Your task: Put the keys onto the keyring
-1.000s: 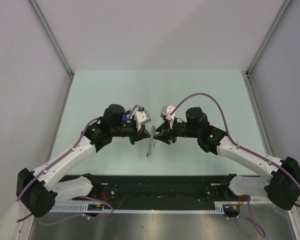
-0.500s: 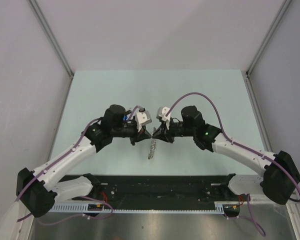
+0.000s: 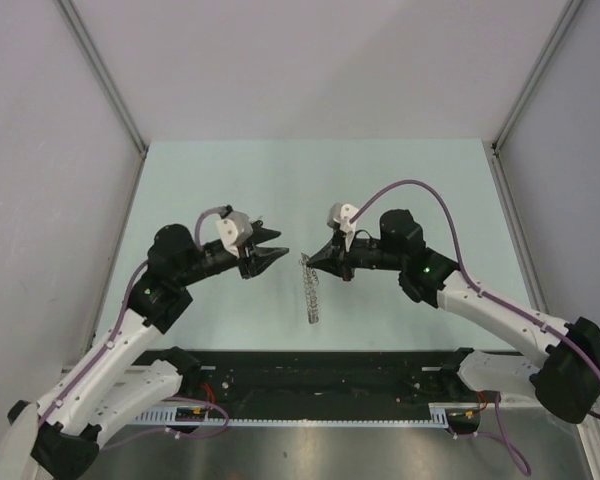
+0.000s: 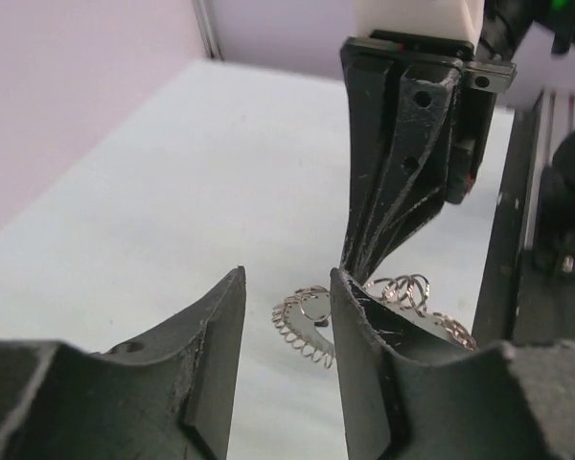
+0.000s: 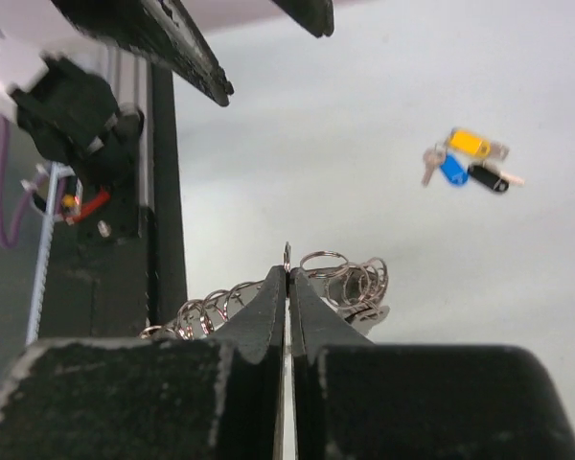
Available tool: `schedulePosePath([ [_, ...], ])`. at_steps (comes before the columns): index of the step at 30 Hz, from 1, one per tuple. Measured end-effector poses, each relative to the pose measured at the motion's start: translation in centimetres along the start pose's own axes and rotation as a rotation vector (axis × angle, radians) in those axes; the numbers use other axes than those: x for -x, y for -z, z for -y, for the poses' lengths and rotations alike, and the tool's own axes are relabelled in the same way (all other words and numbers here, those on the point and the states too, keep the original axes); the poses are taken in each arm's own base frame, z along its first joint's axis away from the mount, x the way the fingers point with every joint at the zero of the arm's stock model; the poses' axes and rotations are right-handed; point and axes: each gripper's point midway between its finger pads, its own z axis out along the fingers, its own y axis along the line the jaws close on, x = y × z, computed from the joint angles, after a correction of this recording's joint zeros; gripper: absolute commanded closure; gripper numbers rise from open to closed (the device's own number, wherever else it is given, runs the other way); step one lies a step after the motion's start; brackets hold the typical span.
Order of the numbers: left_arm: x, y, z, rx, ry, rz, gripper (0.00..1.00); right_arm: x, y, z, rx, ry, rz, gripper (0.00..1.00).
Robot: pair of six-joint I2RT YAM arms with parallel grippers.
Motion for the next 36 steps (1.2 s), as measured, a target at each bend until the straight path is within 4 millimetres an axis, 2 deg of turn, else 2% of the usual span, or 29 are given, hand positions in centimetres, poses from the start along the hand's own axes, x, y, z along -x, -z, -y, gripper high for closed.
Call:
schedulePosePath([
  [3, 1.5, 0.5, 0.1, 0.02, 0.011, 0.098, 0.52, 2.4, 0.7, -0.4, -0.005, 0.011, 0.091, 1.0],
  [9, 2.3, 0.4, 1.2, -0.022, 0.092, 0.204, 0.52, 5.5, 1.9, -1.5, 0.009, 0.009, 0.251, 1.0],
  [17, 3.9, -0.3, 2.5, -0.133, 0.136, 0.268, 0.64, 6.9, 2.3, -1.9, 0.026, -0.017, 0.339, 1.0],
  [26, 2.9, -0.7, 3.5, -0.201, 0.203, 0.252, 0.73, 7.6, 2.5, -2.3, 0.042, -0.031, 0.378, 1.0],
  [36, 1.8, -1.5, 3.6, -0.231, 0.261, 0.219, 0.82, 7.9, 2.7, -2.5, 0.048, -0.036, 0.394, 1.0],
])
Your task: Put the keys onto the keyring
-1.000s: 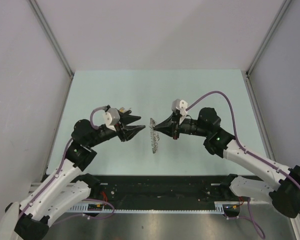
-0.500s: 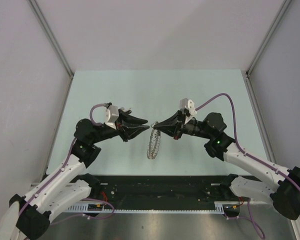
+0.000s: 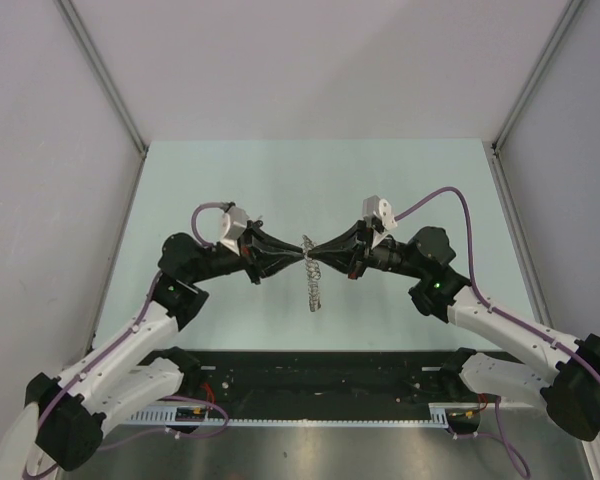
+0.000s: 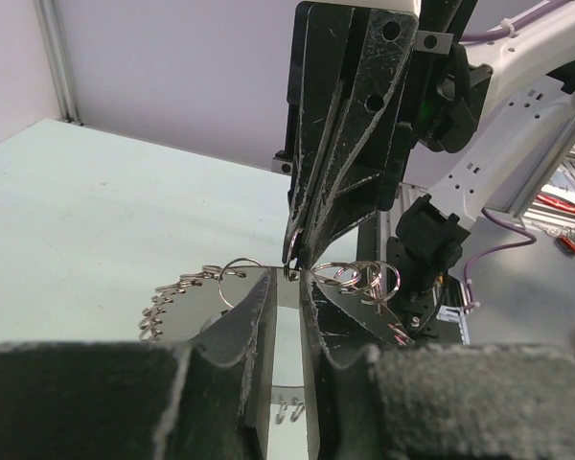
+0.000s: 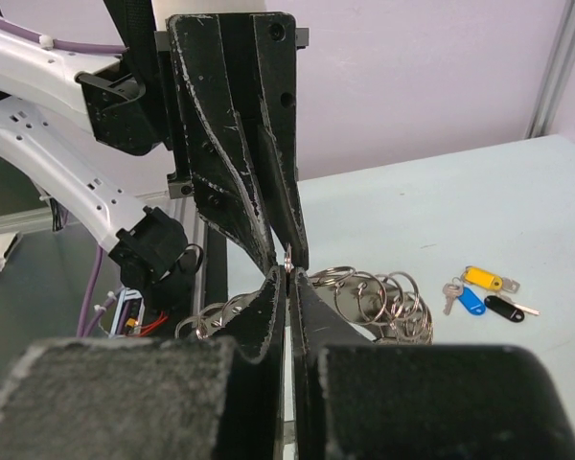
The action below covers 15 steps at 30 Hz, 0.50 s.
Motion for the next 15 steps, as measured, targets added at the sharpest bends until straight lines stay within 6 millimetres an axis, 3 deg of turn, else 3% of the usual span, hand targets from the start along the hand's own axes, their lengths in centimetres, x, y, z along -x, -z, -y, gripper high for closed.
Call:
schedulePosePath([
  [15, -0.67, -0.36, 0.81, -0.084, 0.057, -0.023, 0.98, -0.19, -0.11, -0.56, 0.032, -0.004, -0.001, 1.0],
])
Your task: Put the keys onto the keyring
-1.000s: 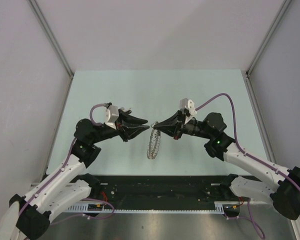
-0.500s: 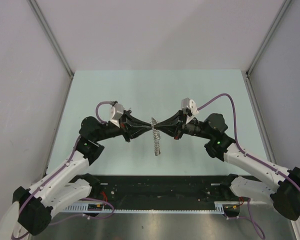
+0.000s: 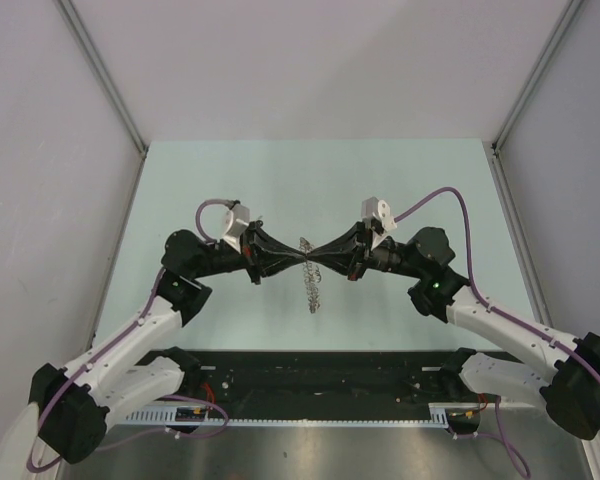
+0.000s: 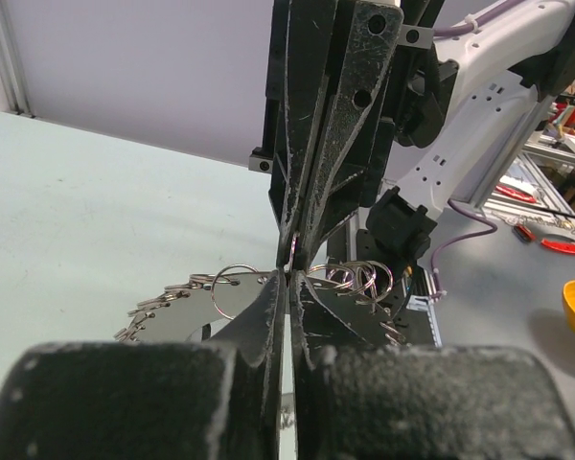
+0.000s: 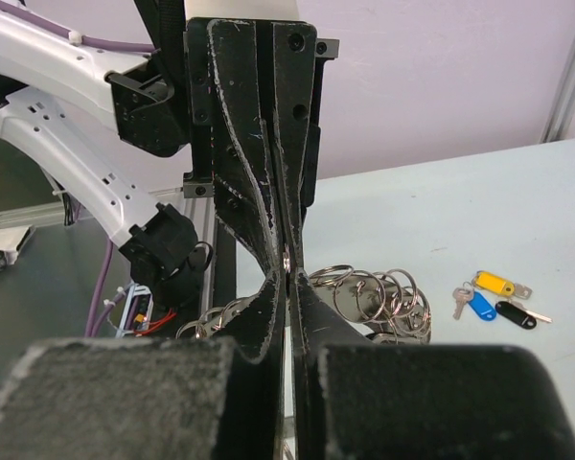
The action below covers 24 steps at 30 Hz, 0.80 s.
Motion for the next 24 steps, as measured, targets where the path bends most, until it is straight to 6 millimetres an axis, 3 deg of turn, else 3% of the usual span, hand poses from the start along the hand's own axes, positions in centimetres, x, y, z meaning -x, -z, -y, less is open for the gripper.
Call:
schedulePosePath([
  [7, -0.1, 0.0, 0.2, -0.018, 0.002, -0.007, 0.99, 0.0, 0.0, -0.2, 0.013, 0.003, -0.001, 0.97],
  [9, -0.3, 0.1, 0.2, -0.018, -0.003, -0.019, 1.0, -0.2, 0.0, -0.2, 0.014, -0.001, -0.007, 0.88],
  [10, -0.5, 0.1, 0.1, -0.015, -0.01, -0.027, 1.0, -0.4, 0.1, -0.2, 0.013, -0.005, -0.012, 0.78],
  [15, -2.0, 0.8, -0.7, 0.037, -0.055, -0.109, 1.0, -0.4, 0.4, -0.2, 0.001, -0.006, -0.022, 0.45],
  [19, -3.1, 1.9, -1.4, 0.099, -0.126, -0.165, 1.0, 0.3, 1.3, 0.1, -0.04, 0.005, -0.02, 0.32],
  [24, -3.7, 3.1, -2.0, 0.161, -0.228, -0.208, 1.0, 1.1, 2.9, 1.1, -0.143, 0.021, -0.025, 0.23],
])
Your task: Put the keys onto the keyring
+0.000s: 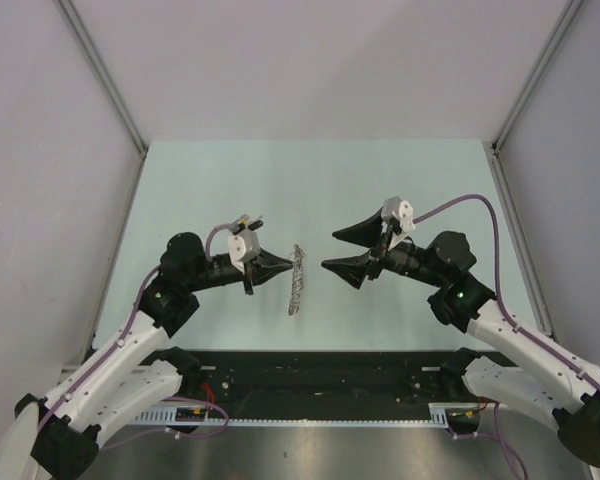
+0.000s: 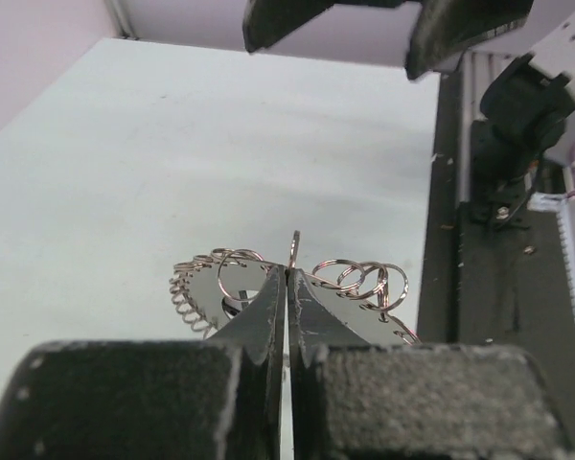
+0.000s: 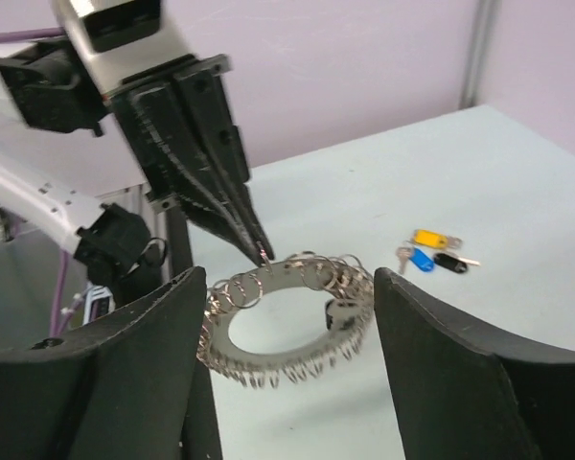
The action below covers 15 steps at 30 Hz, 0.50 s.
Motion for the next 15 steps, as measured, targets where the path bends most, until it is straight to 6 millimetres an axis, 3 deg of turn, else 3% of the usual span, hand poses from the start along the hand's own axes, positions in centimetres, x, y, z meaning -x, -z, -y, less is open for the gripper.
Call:
schedulePosePath([
  [8, -2.7, 0.5, 0.4, 0.039, -0.148, -0.108, 1.0, -0.7, 2.4, 2.7, -0.23, -0.048, -0.046, 0.09],
  [15, -4.5, 1.9, 0.4, 0.091, -0.223, -0.14, 1.0, -4.5, 3.1, 4.9, -0.35, -0.152, -0.164, 0.03],
])
